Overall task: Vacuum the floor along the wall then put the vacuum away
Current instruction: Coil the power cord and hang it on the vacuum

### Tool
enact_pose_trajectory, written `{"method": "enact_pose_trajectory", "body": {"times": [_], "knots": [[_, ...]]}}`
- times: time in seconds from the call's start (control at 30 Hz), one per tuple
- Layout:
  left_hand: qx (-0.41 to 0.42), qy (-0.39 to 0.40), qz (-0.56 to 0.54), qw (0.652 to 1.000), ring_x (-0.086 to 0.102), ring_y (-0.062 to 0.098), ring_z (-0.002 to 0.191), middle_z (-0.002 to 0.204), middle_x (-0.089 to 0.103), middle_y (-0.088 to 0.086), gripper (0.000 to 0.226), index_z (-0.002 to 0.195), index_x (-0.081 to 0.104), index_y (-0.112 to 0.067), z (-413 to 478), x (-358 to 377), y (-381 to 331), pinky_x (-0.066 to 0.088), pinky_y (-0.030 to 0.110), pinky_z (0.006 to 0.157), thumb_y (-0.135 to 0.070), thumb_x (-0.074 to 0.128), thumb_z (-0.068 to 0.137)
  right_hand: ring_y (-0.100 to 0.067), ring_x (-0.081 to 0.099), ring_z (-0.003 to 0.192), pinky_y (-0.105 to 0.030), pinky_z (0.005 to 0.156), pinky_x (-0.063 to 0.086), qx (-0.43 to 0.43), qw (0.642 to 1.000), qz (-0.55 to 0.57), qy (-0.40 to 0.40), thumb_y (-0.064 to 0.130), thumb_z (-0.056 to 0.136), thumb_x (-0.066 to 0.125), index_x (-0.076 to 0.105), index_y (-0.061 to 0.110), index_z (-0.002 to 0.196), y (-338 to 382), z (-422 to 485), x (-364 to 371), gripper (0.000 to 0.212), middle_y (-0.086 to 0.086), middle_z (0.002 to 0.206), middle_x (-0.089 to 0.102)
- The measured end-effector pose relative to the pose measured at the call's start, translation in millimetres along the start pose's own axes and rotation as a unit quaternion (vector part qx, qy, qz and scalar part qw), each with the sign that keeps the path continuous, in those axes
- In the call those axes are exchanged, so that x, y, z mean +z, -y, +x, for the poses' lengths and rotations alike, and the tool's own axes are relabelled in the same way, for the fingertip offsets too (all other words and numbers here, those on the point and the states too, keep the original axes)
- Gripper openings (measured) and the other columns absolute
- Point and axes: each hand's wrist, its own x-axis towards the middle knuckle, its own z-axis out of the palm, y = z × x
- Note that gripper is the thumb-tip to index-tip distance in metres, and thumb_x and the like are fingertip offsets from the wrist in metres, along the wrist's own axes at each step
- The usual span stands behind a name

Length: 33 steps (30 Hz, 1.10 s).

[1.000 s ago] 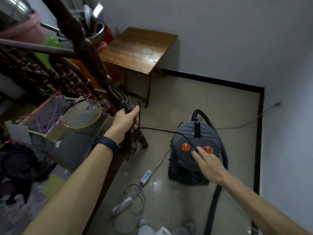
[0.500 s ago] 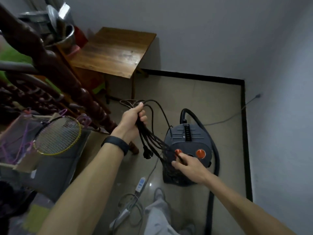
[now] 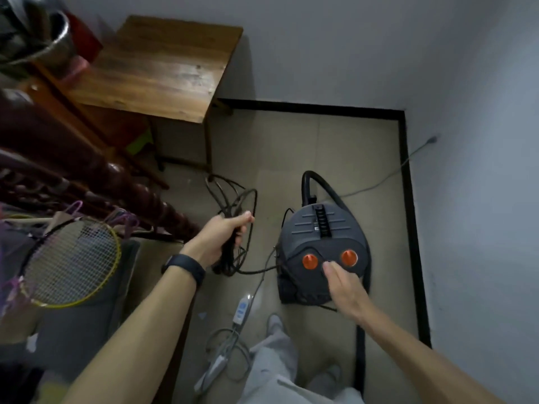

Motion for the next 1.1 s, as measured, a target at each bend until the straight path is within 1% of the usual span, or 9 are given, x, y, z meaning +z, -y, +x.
{"method": "enact_pose_trajectory", "body": {"times": [0.13,0.23,0.37,0.57,0.7,0.8,0.97,1.03,1.1], "knots": [[-0.060,0.025,0.039,0.997,0.052,0.008,0.049,0.079,0.071,0.004,0.028,0.090,0.073,-0.009,-4.3,26.5,52.9,0.038,0.021,0.046,-0.037,0.069,0.093,-0.016,0.057,0.062,-0.038,0.060,0.032,-0.132,0.990,-0.052,0.008,0.034,0.110,0.031,0.040,0.020,0.085,64.9,19.2,35.5,0.030,-0.001,0.069,0.057],[-0.100,0.020,-0.038,0.994,0.043,0.011,0.047,0.075,0.067,0.004,0.023,0.092,0.073,-0.008,-6.0,29.7,79.4,0.033,0.023,0.042,-0.030,0.066,0.096,-0.038,0.064,0.086,-0.044,0.069,0.045,-0.163,0.965,-0.192,0.078,0.042,0.108,0.025,0.040,0.022,0.097,81.6,28.3,58.9,0.027,-0.013,0.093,0.069],[-0.123,-0.024,-0.191,0.974,0.043,0.010,0.051,0.090,0.074,0.003,0.019,0.101,0.070,-0.006,-4.4,13.3,88.4,0.034,0.021,0.044,-0.020,0.057,0.099,-0.042,0.063,0.093,-0.048,0.073,0.048,-0.168,0.949,-0.223,0.144,0.048,0.108,0.025,0.038,0.026,0.094,69.0,17.0,73.1,0.030,-0.016,0.101,0.069],[-0.109,0.007,-0.195,0.975,0.068,0.016,0.081,0.080,0.073,0.001,0.024,0.087,0.064,-0.011,-9.2,13.9,80.7,0.045,0.025,0.065,-0.024,0.052,0.103,-0.020,0.055,0.068,-0.038,0.062,0.040,-0.109,0.971,-0.138,0.164,0.060,0.099,0.047,0.040,0.026,0.071,49.9,-1.5,79.6,0.045,0.004,0.069,0.056],[-0.042,0.003,-0.256,0.966,0.059,0.022,0.067,0.066,0.050,-0.002,0.031,0.077,0.052,-0.018,-7.5,-1.6,42.1,0.043,0.033,0.073,-0.029,0.045,0.106,-0.010,0.057,0.074,-0.038,0.077,0.049,-0.049,0.978,-0.117,0.164,0.059,0.091,0.051,0.047,0.028,0.077,-9.0,-3.3,68.0,0.035,0.010,0.077,0.060],[0.000,0.020,-0.212,0.977,0.046,0.017,0.056,0.062,0.040,-0.005,0.031,0.076,0.048,-0.022,-5.4,-8.6,17.0,0.040,0.034,0.073,-0.032,0.046,0.105,-0.011,0.060,0.090,-0.040,0.087,0.051,-0.020,0.982,-0.092,0.165,0.053,0.098,0.046,0.052,0.034,0.088,-27.1,2.7,67.6,0.022,0.009,0.096,0.063],[0.100,-0.015,-0.014,0.995,0.044,0.017,0.049,0.058,0.042,-0.003,0.029,0.076,0.050,-0.015,6.0,-11.7,-15.6,0.040,0.033,0.061,-0.026,0.053,0.103,-0.024,0.062,0.094,-0.034,0.076,0.042,0.058,0.984,-0.078,0.148,0.043,0.108,0.040,0.056,0.018,0.098,1.1,30.8,93.5,0.031,-0.004,0.100,0.068],[0.132,-0.054,0.061,0.988,0.044,0.016,0.050,0.057,0.042,-0.003,0.027,0.079,0.052,-0.012,11.9,-16.4,-23.9,0.041,0.032,0.059,-0.028,0.056,0.101,-0.021,0.063,0.092,-0.035,0.081,0.047,0.112,0.981,0.052,0.149,0.033,0.109,0.041,0.062,0.014,0.103,24.6,47.6,109.3,0.030,-0.007,0.103,0.069],[0.143,-0.086,0.080,0.983,0.044,0.016,0.052,0.057,0.043,-0.004,0.027,0.078,0.054,-0.014,20.5,-25.0,-29.8,0.042,0.034,0.061,-0.031,0.059,0.098,-0.018,0.064,0.094,-0.033,0.085,0.051,0.167,0.944,0.245,0.145,0.022,0.109,0.041,0.063,0.011,0.109,54.8,68.0,121.1,0.024,-0.007,0.103,0.066]]}}
